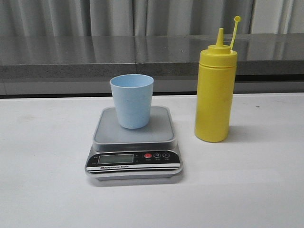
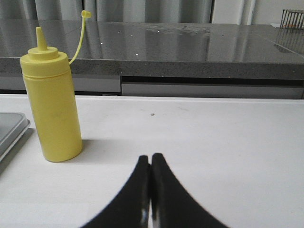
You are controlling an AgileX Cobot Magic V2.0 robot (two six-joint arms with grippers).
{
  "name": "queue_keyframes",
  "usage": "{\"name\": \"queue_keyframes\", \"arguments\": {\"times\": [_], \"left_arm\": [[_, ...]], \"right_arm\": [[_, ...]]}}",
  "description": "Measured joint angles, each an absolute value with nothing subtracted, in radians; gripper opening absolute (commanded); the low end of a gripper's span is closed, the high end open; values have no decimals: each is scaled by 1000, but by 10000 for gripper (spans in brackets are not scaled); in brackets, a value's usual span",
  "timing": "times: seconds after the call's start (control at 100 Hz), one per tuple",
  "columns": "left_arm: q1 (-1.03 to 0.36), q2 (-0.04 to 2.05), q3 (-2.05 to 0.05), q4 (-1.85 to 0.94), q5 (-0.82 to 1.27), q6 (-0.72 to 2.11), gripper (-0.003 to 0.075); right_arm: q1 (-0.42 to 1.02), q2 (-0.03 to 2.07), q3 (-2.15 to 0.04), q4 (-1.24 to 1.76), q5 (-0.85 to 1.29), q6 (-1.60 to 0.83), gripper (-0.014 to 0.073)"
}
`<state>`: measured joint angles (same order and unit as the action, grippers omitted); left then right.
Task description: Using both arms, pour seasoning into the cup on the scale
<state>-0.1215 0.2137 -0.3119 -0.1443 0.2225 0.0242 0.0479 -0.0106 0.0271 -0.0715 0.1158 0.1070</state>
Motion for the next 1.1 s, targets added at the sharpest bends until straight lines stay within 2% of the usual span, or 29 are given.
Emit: {"name": "queue_keyframes", "arguments": {"times": [0.66, 0.84, 1.1], "left_arm": [[-122, 214, -307, -90, 223, 24, -20], [-113, 214, -246, 0, 182, 24, -20], [-25, 177, -126, 21, 103, 24, -20]], "right_arm": [[48, -11, 27, -70, 114, 107, -66], [48, -11, 27, -70, 114, 107, -66], [48, -11, 27, -70, 114, 107, -66]]}}
